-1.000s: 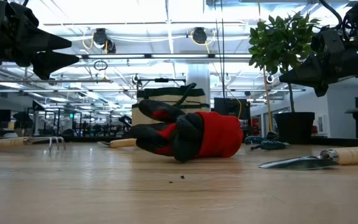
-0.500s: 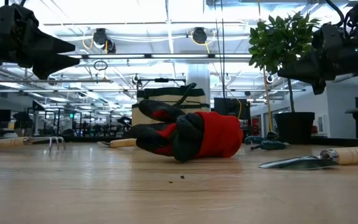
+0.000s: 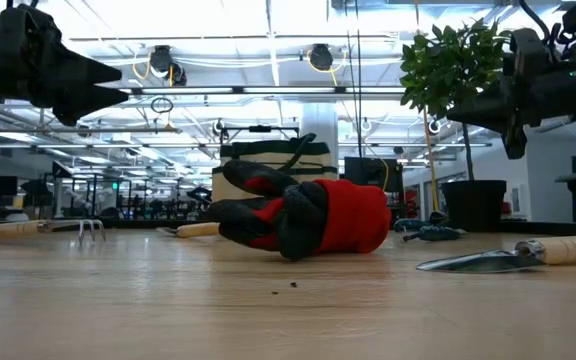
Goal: Pick & Place Garden tools in Gardening bag
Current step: Put the green spray bottle into the gardening bag
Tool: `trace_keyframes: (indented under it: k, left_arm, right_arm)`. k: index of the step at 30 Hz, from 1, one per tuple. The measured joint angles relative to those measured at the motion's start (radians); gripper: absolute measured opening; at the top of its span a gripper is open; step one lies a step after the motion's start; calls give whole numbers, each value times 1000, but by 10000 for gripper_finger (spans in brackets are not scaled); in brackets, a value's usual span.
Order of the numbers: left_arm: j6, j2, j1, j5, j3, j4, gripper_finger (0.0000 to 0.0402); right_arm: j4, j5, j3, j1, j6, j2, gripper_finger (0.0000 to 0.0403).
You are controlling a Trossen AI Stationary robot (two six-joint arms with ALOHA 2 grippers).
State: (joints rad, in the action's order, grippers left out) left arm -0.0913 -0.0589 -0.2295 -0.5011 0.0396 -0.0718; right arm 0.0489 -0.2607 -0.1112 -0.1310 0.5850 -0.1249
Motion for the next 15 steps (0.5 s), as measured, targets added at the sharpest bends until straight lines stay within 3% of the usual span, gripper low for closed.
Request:
trace_keyframes:
  k: [7, 15]
  left_arm:
    - [5, 0, 0, 1, 1, -15, 269]
    - [-39, 0, 0, 2, 1, -17, 269]
  right_arm:
    - [26, 0, -1, 0, -38, 0, 0]
    - [214, -3, -1, 0, -80, 0, 0]
